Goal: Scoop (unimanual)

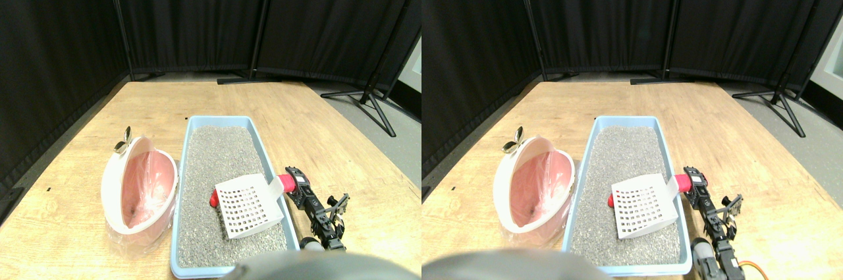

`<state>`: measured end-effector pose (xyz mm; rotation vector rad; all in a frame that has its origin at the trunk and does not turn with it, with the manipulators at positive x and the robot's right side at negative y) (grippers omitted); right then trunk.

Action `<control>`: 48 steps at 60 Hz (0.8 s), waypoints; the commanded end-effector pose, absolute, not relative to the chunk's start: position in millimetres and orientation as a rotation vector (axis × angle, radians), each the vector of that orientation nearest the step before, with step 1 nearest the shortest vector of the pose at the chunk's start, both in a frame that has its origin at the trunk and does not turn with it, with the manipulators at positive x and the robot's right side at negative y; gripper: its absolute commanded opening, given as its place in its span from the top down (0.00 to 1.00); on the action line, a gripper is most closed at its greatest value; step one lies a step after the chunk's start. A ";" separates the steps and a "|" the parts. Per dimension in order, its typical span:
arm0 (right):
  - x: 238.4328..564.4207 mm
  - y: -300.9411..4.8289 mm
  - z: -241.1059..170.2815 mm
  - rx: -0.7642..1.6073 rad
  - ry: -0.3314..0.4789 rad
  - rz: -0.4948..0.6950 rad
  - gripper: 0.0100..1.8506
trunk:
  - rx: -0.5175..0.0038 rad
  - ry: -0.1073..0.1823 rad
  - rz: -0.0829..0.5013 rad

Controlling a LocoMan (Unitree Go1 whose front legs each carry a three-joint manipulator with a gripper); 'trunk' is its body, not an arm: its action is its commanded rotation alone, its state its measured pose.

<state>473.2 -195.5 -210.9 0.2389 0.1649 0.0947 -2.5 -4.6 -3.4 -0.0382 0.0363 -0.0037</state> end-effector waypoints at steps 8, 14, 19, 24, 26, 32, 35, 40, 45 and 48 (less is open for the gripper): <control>474.6 -196.1 -202.4 0.214 0.060 0.161 0.98 | -0.051 0.038 0.024; 472.8 -198.1 -200.6 0.188 0.063 0.180 0.98 | -0.055 0.038 0.026; 469.2 -198.5 -194.5 0.164 0.073 0.191 0.98 | -0.058 0.035 0.030; 465.6 -198.2 -184.2 0.137 0.055 0.207 0.98 | -0.063 0.035 0.036; 463.2 -196.8 -177.1 0.102 0.042 0.215 0.98 | -0.063 0.035 0.036; 461.7 -194.3 -160.4 0.062 -0.019 0.265 0.98 | -0.067 0.034 0.046; 460.3 -193.0 -150.3 0.036 -0.014 0.277 0.98 | -0.070 0.034 0.049; 461.3 -190.1 -138.5 0.009 -0.031 0.300 0.98 | -0.075 0.033 0.057; 466.1 -187.3 -129.8 -0.011 -0.046 0.326 0.98 | -0.081 0.033 0.070; 467.3 -185.7 -126.0 -0.006 -0.046 0.326 0.98 | -0.083 0.034 0.076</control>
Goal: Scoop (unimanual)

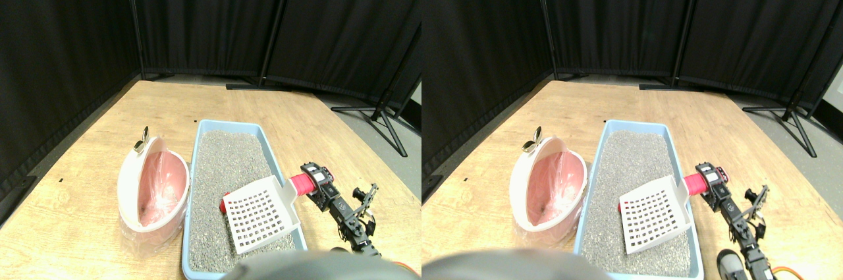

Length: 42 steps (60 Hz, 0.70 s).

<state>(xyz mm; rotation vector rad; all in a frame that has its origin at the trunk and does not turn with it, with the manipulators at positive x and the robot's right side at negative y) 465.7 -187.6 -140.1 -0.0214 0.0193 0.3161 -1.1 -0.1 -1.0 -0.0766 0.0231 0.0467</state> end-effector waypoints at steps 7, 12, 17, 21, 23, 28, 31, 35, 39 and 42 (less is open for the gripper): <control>473.2 -183.0 -119.6 -0.005 -0.056 0.345 0.98 | -0.091 0.033 0.090; 478.9 -180.3 -114.0 -0.022 -0.061 0.350 0.98 | -0.097 0.035 0.104; 485.1 -179.9 -111.6 -0.047 -0.065 0.363 0.98 | -0.101 0.038 0.113; 492.4 -180.0 -109.2 -0.076 -0.063 0.350 0.98 | -0.103 0.038 0.120; 496.2 -180.0 -107.7 -0.097 -0.057 0.342 0.98 | -0.105 0.040 0.124; 502.2 -181.0 -107.0 -0.123 -0.070 0.348 0.98 | -0.107 0.038 0.131; 506.8 -181.7 -106.4 -0.155 -0.077 0.335 0.98 | -0.108 0.041 0.137; 509.2 -182.2 -105.5 -0.169 -0.084 0.308 0.98 | -0.110 0.041 0.142; 511.3 -182.3 -103.9 -0.204 -0.122 0.295 0.98 | -0.112 0.042 0.145; 512.5 -182.0 -101.7 -0.242 -0.141 0.277 0.98 | -0.111 0.042 0.147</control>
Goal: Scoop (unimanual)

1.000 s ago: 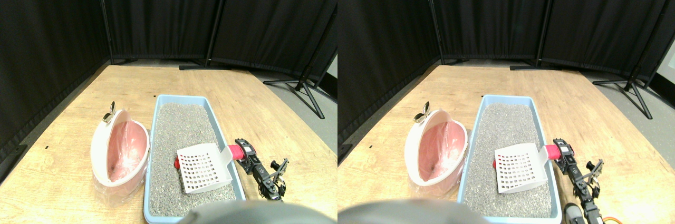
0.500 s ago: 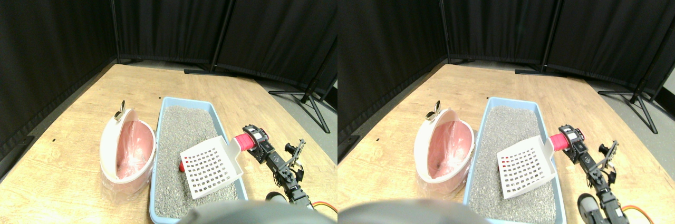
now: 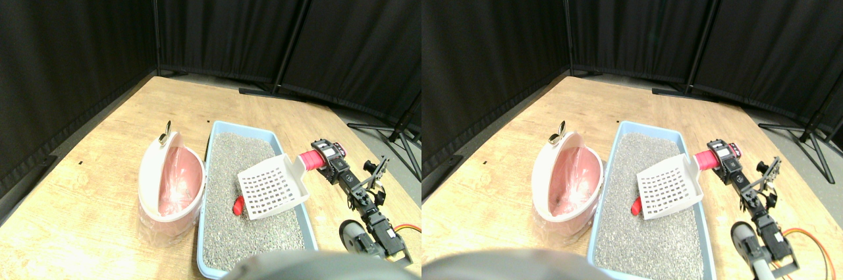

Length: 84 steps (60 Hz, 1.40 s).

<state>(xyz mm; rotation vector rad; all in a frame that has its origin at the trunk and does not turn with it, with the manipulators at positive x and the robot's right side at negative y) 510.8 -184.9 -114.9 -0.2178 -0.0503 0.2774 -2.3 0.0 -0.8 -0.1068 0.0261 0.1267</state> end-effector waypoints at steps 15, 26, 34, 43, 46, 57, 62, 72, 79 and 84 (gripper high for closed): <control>517.0 -180.4 -92.5 -0.304 -0.136 0.282 0.98 | -0.122 0.040 0.163; 519.2 -179.1 -84.4 -0.340 -0.143 0.292 0.98 | -0.127 0.021 0.175; 519.7 -179.8 -77.6 -0.363 -0.120 0.290 0.98 | -0.127 0.024 0.178; 522.4 -182.3 -75.6 -0.394 -0.134 0.312 0.98 | -0.128 0.021 0.186; 522.8 -183.0 -75.7 -0.411 -0.129 0.310 0.98 | -0.127 0.023 0.191; 527.8 -186.3 -75.9 -0.476 -0.115 0.316 0.98 | -0.128 0.027 0.197; 529.2 -186.4 -74.4 -0.521 -0.110 0.305 0.98 | -0.129 0.028 0.197; 528.7 -181.7 -73.1 -0.592 -0.068 0.332 0.98 | -0.129 0.032 0.197; 528.3 -178.8 -73.5 -0.636 -0.060 0.344 0.98 | -0.130 0.035 0.197; 528.1 -174.6 -75.2 -0.670 -0.033 0.344 0.98 | -0.134 0.040 0.198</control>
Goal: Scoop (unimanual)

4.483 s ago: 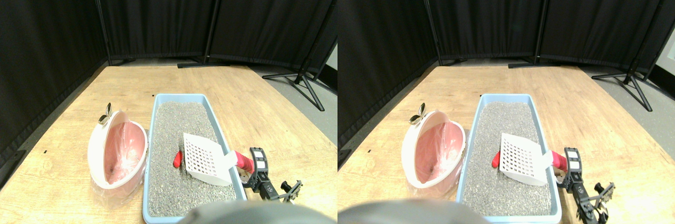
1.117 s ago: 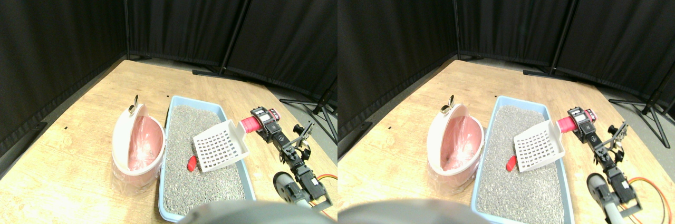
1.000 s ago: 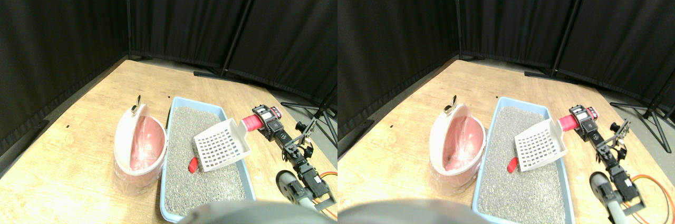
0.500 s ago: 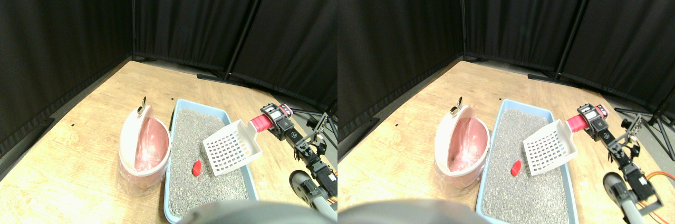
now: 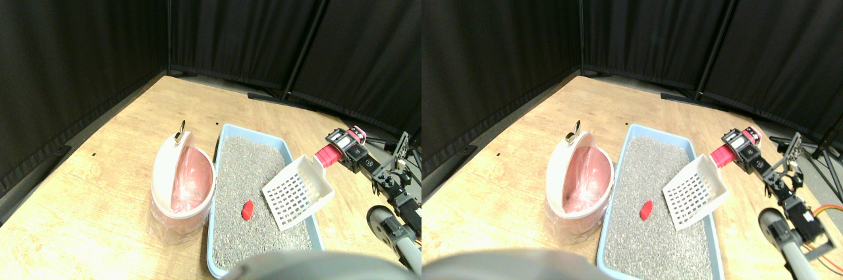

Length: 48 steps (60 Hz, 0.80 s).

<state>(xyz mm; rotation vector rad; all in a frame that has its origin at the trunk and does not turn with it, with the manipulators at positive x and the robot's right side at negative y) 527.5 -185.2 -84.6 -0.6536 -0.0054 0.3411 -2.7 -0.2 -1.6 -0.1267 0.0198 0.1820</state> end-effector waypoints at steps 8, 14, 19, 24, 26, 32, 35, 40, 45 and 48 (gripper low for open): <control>527.0 -167.8 -82.5 -0.696 -0.030 0.392 0.98 | -0.137 0.043 0.201; 529.2 -165.8 -87.9 -0.711 -0.026 0.399 0.98 | -0.137 0.042 0.203; 532.6 -166.5 -89.4 -0.709 -0.019 0.389 0.98 | -0.137 0.044 0.205; 535.8 -166.2 -90.2 -0.726 -0.002 0.363 0.98 | -0.138 0.045 0.206; 535.5 -165.6 -90.5 -0.726 0.002 0.357 0.98 | -0.141 0.045 0.208; 534.1 -162.2 -93.4 -0.721 0.005 0.384 0.98 | -0.140 0.045 0.210; 534.8 -160.8 -95.1 -0.739 0.007 0.390 0.98 | -0.140 0.045 0.210; 536.4 -161.1 -96.1 -0.742 0.010 0.384 0.98 | -0.141 0.046 0.211; 538.7 -162.9 -97.1 -0.757 0.006 0.380 0.98 | -0.141 0.046 0.210; 539.2 -162.7 -98.0 -0.767 -0.001 0.389 0.98 | -0.143 0.046 0.209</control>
